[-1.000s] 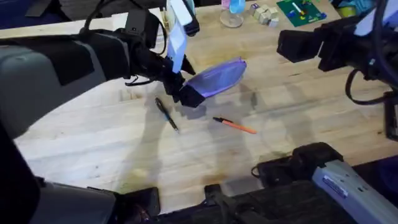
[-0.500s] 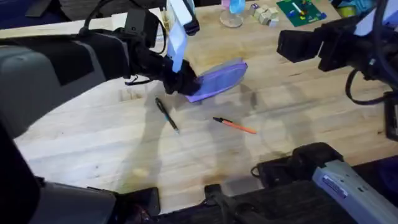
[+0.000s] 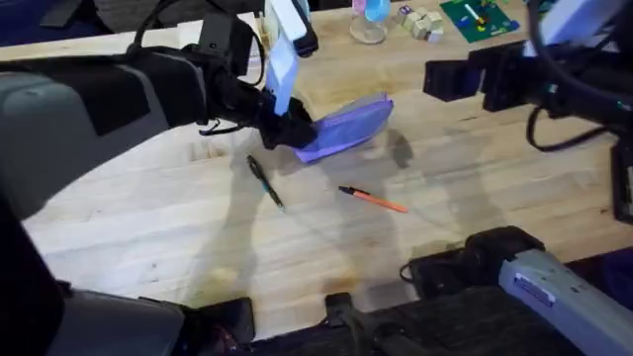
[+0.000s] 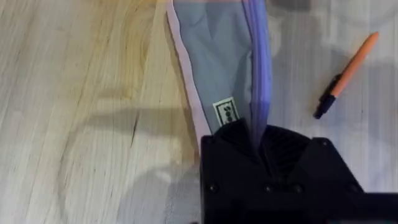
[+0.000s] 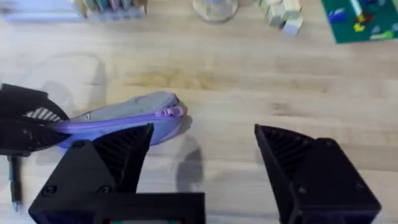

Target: Unzip the bag, pick up the pens from the table one at a time and place them inside, then zip the bag closed.

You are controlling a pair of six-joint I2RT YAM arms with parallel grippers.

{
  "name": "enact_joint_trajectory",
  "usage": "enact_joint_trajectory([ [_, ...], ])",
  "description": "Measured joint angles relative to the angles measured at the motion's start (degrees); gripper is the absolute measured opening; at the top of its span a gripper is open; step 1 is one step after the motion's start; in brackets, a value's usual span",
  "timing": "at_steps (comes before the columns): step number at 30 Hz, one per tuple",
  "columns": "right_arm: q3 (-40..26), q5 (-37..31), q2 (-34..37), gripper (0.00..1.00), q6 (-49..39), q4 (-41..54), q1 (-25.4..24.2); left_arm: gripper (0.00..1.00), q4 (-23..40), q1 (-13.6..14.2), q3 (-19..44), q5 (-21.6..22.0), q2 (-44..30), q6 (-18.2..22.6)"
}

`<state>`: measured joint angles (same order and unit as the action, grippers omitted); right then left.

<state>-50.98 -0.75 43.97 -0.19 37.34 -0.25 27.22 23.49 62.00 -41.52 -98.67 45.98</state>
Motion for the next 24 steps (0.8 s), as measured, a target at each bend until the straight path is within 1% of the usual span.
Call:
enact_joint_trajectory([
  [2,0.0,0.8,2.3,0.995,0.0,0.0,-0.7,0.044,0.0,0.0,0.0,0.0,0.0,0.0],
  [3,-0.2,3.3,5.5,0.996,0.0,0.0,-3.5,0.044,0.0,0.0,0.0,0.0,0.0,0.0],
  [7,-1.3,9.1,9.9,0.996,0.0,0.0,-9.5,0.044,0.0,0.0,0.0,0.0,0.0,0.0],
  [12,-1.9,20.7,16.0,0.996,-2.0,0.0,-18.3,0.044,0.0,0.0,0.0,0.0,0.0,0.0],
  [15,-1.9,28.1,20.4,0.996,-4.2,0.0,-22.4,0.043,0.0,0.0,0.0,0.0,0.0,0.0],
  [17,-1.9,33.0,23.5,0.996,-5.8,0.0,-24.6,0.043,0.0,0.0,0.0,0.0,0.0,0.0],
  [20,-1.9,39.2,27.2,0.996,-7.9,0.0,-26.6,0.043,0.0,0.0,0.0,0.0,0.0,0.0],
  [24,-1.9,45.8,31.6,0.996,-10.2,0.0,-27.4,0.043,0.0,0.0,0.0,0.0,0.0,0.0],
])
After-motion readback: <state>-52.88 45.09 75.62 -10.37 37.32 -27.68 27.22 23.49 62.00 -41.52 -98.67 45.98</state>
